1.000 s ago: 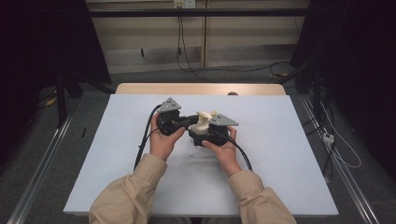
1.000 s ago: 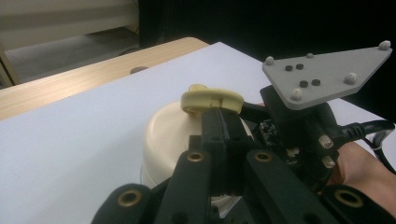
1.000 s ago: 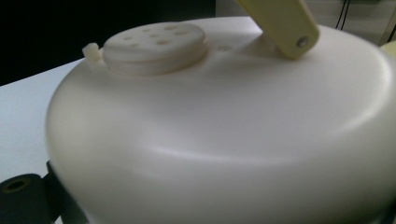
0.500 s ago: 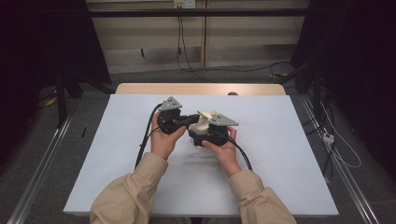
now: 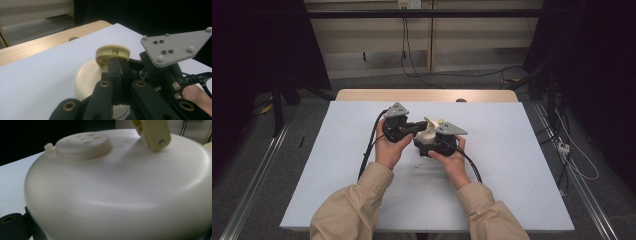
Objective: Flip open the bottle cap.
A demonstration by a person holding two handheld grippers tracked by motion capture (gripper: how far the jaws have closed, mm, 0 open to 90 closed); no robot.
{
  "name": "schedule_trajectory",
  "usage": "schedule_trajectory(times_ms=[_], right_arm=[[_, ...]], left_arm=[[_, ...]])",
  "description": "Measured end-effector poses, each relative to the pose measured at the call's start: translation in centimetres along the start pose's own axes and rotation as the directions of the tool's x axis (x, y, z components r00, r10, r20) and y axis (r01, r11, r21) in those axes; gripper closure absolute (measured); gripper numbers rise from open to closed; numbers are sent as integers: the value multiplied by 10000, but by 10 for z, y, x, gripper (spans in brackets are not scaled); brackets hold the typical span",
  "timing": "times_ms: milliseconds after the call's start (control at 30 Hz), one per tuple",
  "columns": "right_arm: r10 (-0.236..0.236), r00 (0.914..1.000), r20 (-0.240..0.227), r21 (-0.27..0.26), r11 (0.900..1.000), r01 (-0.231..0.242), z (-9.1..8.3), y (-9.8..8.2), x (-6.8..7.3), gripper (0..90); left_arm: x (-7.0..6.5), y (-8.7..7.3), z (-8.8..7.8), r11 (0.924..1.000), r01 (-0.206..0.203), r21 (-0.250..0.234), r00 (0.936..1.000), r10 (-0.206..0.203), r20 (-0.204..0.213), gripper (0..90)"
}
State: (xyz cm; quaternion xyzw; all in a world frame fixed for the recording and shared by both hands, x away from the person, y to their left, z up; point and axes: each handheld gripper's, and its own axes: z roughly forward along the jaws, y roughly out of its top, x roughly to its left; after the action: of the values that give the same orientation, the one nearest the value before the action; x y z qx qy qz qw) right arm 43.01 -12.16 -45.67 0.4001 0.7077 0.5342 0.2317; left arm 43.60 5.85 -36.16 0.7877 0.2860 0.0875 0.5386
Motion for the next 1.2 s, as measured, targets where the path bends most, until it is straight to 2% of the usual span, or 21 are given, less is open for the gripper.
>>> schedule_trajectory(times_ms=[567,1200], right_arm=[[5,10000,-6,14,10000,-5,0,0,0,60],[4,10000,1,25,10000,-4,0,0,0,60]], left_arm=[[0,4,4,10000,-41,33,10000,41,3,900],[1,5,10,10000,93,15,10000,-93,-10,900]])
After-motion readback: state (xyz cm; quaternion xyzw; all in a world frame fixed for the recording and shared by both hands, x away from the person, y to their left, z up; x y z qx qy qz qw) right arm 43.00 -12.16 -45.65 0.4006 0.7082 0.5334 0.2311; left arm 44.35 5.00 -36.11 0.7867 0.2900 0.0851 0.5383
